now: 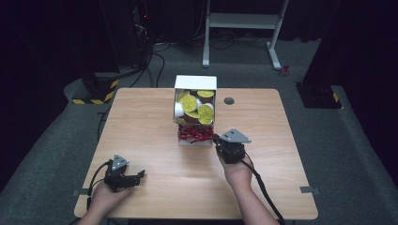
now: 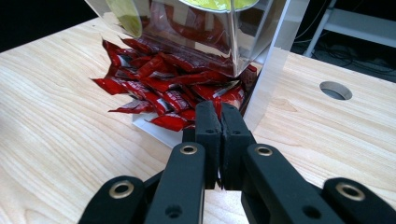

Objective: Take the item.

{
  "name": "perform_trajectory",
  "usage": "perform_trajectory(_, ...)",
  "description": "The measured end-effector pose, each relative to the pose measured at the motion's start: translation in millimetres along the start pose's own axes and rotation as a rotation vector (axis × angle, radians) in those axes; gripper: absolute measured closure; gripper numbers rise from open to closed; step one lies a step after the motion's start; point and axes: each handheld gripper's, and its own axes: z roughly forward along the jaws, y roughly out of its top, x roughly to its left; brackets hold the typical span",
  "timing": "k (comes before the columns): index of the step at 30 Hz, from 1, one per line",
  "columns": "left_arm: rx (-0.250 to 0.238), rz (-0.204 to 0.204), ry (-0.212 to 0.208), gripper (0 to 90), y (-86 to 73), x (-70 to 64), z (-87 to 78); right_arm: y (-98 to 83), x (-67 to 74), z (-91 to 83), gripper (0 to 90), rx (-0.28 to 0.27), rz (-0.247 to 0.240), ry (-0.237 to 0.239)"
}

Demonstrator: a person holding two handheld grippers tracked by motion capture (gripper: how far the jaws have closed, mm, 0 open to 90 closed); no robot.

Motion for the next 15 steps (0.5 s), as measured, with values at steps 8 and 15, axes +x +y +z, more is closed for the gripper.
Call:
perform_trajectory(8, 0.0, 0.0, 0.0, 14.3, 0.0, 0.0, 0.0, -5.2, 2.9, -13.5, 88.7, -0.016, 0.008, 0.005)
perform_trajectory(15, 0.001, 0.0, -0.001, 14.3, 0.0, 0.1, -0.1, -6.5, 2.4, -21.9, 88.8, -0.025, 0.012, 0.006)
